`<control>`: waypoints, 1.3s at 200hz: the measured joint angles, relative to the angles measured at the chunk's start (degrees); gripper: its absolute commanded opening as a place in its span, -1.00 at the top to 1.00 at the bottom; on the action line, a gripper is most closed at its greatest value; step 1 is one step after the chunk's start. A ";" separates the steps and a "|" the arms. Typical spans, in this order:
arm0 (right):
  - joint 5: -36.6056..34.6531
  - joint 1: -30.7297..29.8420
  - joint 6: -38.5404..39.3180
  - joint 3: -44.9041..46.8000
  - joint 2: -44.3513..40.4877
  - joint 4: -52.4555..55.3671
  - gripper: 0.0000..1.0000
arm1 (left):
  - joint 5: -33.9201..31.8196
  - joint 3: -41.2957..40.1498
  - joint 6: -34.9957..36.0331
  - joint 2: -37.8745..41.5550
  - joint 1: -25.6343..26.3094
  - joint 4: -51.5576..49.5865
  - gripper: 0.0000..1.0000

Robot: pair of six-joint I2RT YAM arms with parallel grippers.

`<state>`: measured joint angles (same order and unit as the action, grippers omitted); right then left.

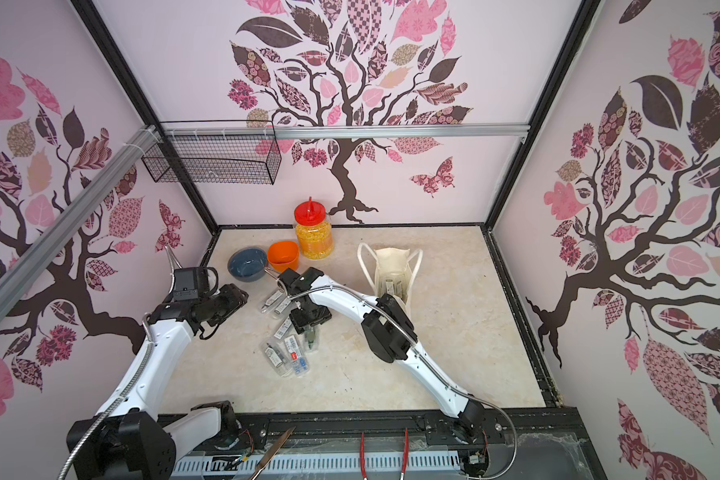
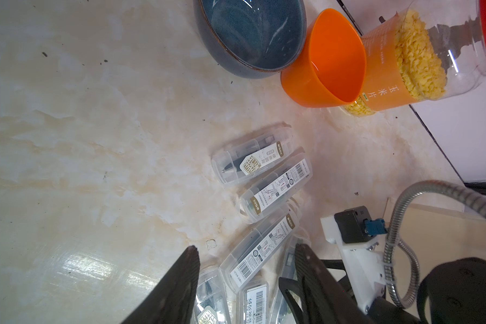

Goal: Put the compass set into the canvas bag
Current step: Pick up the compass set at the center of the board.

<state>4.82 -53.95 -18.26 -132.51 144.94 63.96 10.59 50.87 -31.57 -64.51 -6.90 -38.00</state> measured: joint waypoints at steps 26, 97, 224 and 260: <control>-2.73 -0.50 0.76 -1.20 1.05 1.36 -0.41 | 0.02 0.00 0.00 0.13 0.00 0.02 -0.17; -9.33 -0.44 5.35 5.64 -2.19 -0.96 -0.30 | 0.02 -0.33 -0.07 0.68 0.00 0.22 -0.18; -11.23 -0.35 8.50 16.28 -8.11 -5.92 -0.19 | 0.02 -0.44 -0.11 1.01 0.00 0.22 -0.17; -10.56 -0.35 9.09 17.97 -9.03 -6.71 -0.14 | 0.02 -0.44 -0.11 1.01 0.00 0.22 -0.17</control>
<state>-5.74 -54.30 -9.17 -114.54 135.92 57.25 10.61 50.43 -31.68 -63.51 -6.90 -37.78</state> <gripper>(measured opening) 0.573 0.587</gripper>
